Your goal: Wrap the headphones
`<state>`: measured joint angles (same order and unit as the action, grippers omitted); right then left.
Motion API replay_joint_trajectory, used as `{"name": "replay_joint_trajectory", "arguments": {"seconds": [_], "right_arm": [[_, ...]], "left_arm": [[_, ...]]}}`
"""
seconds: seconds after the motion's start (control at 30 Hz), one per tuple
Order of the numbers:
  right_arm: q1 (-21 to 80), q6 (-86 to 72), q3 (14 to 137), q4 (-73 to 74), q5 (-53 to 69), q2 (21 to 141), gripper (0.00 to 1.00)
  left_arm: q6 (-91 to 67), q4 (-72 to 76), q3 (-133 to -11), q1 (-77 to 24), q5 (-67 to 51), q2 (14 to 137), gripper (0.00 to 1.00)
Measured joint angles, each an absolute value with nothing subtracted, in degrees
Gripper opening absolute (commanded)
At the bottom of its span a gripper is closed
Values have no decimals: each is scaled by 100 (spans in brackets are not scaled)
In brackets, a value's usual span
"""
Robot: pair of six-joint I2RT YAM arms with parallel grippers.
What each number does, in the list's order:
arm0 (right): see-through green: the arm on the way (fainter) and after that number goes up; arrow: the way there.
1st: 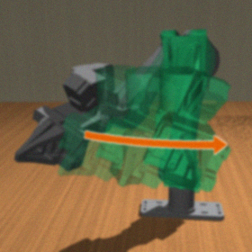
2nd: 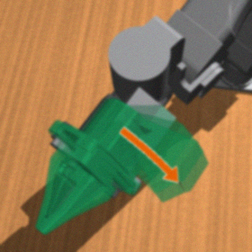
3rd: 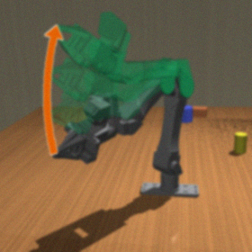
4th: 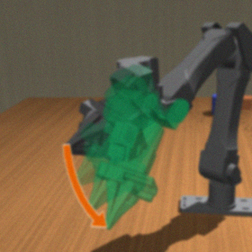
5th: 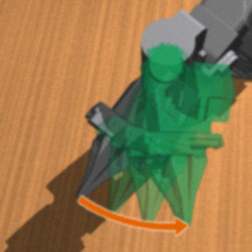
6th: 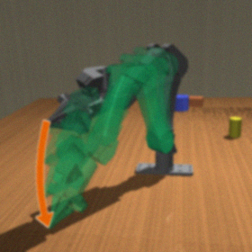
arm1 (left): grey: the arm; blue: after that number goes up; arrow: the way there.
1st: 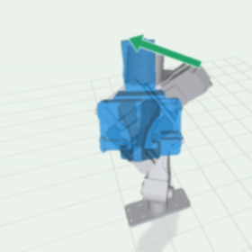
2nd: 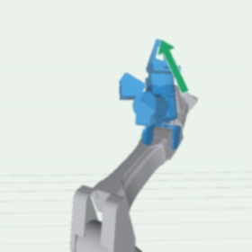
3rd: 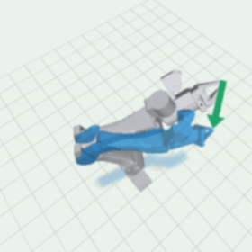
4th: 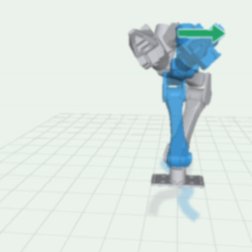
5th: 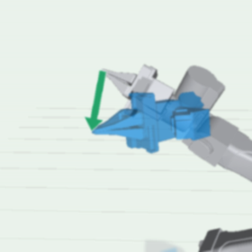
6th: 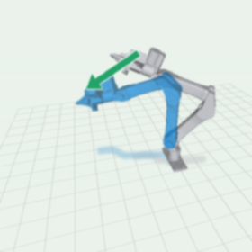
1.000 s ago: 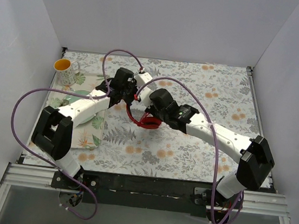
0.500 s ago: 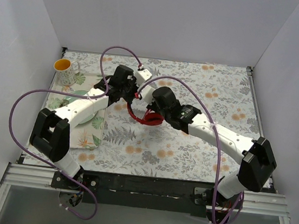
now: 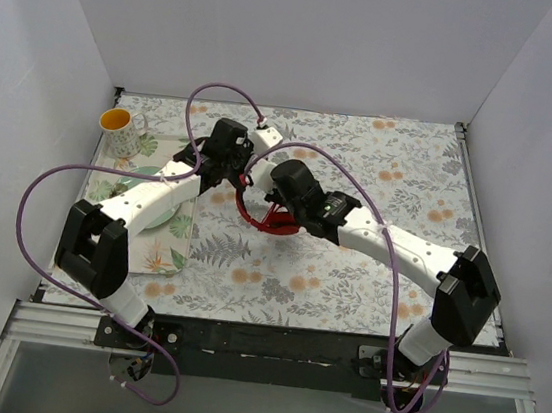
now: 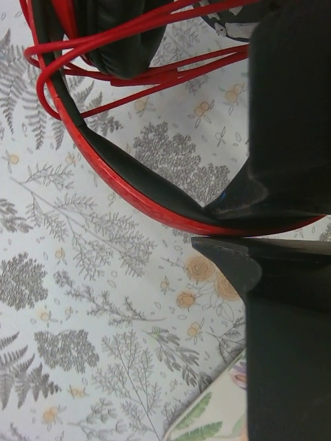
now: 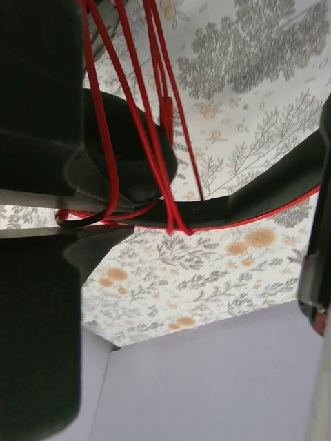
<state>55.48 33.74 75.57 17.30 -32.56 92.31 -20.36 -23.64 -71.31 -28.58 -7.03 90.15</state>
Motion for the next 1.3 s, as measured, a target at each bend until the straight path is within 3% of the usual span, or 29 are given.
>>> {"name": "replay_joint_trajectory", "arguments": {"seconds": [0.2, 0.5, 0.83, 1.13, 1.3], "right_arm": [[5199, 3312, 7008, 1389, -2539, 8927, 34], [4980, 3256, 6512, 1326, -1778, 8656, 34], [4473, 2808, 5041, 829, -1160, 7664, 34], [4136, 2536, 4915, 408, -620, 7465, 35], [3804, 2110, 4803, 530, -587, 7422, 44]], "left_arm": [[-2040, -2799, -7131, -2945, -1339, 9011, 0], [-2139, -3352, -7131, -2991, -1472, 9030, 0], [-2062, -3446, -7369, -3013, -1564, 8941, 0], [-2058, -3614, -7629, -3011, -1588, 8908, 0], [-2147, -3756, -7878, -3011, -1387, 8921, 0]]}}
